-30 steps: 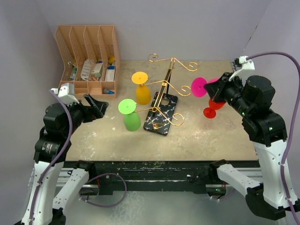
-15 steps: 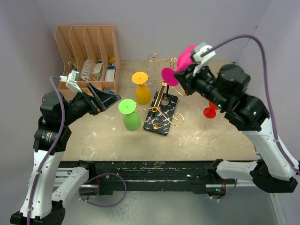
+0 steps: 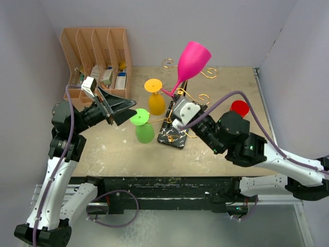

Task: Take the wine glass off the wine glass rack

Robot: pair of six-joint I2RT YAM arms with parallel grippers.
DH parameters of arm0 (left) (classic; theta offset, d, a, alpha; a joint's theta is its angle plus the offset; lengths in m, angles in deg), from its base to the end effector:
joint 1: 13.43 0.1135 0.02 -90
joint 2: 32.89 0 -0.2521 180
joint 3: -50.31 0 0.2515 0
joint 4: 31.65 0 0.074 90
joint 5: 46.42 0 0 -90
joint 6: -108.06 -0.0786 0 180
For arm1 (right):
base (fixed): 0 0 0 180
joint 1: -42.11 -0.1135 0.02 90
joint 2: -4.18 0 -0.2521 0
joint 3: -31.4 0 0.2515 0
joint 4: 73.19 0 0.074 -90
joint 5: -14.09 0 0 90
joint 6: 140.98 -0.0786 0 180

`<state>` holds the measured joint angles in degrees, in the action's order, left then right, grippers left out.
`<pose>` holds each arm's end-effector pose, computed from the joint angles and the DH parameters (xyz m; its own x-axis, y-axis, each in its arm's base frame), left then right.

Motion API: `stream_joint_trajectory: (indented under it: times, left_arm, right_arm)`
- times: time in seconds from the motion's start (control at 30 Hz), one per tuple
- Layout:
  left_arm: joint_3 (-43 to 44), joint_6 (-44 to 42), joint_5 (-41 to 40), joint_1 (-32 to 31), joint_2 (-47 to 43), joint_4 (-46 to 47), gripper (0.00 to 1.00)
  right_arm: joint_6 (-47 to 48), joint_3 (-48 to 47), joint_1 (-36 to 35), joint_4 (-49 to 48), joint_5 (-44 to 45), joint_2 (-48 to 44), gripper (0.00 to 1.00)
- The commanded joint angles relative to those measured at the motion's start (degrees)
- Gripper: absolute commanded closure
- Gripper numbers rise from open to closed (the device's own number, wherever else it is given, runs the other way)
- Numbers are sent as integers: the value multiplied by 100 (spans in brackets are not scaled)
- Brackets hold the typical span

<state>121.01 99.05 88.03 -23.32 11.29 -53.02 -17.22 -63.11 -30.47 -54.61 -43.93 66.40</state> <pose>0.1815 -0.0875 0.4132 -0.7859 -0.5787 -0.2181 0.2141 0.0761 -0.9738 0.1151 0.2278 0.5042 0.4231 -0.2259 -0.8774 -0.5054 0.7449 -0.4355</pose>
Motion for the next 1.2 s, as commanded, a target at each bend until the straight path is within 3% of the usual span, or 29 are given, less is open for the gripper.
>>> stream_joint_trajectory:
  times: [0.0, 0.4, 0.57, 0.73, 1.0, 1.07, 1.17]
  left_arm:
    - [-79, 1076, 283, -22, 37, 834, 16]
    - [-332, 1972, 525, -22, 150, 1432, 18]
    - [-420, 2079, 588, -30, 125, 1604, 26]
    - [-551, 2255, 598, -48, 119, 1911, 45]
    - [-723, 2514, 643, -74, 107, 2243, 46]
    - [-733, 2518, 639, -73, 80, 2258, 58]
    - [-771, 2539, 637, -83, 80, 2353, 91]
  right_arm:
    - [1585, 554, -469, -1802, 421, -75, 100]
    - [3088, 1294, -1300, -3280, 723, 560, 100]
    - [3396, 1426, -1402, -3603, 766, 726, 100]
    - [3836, 1643, -1509, -4031, 778, 896, 100]
    - [4311, 1884, -1709, -4329, 789, 1135, 100]
    - [4402, 1934, -1725, -4427, 808, 1152, 100]
    - [4434, 1965, -1755, -4401, 826, 1161, 100]
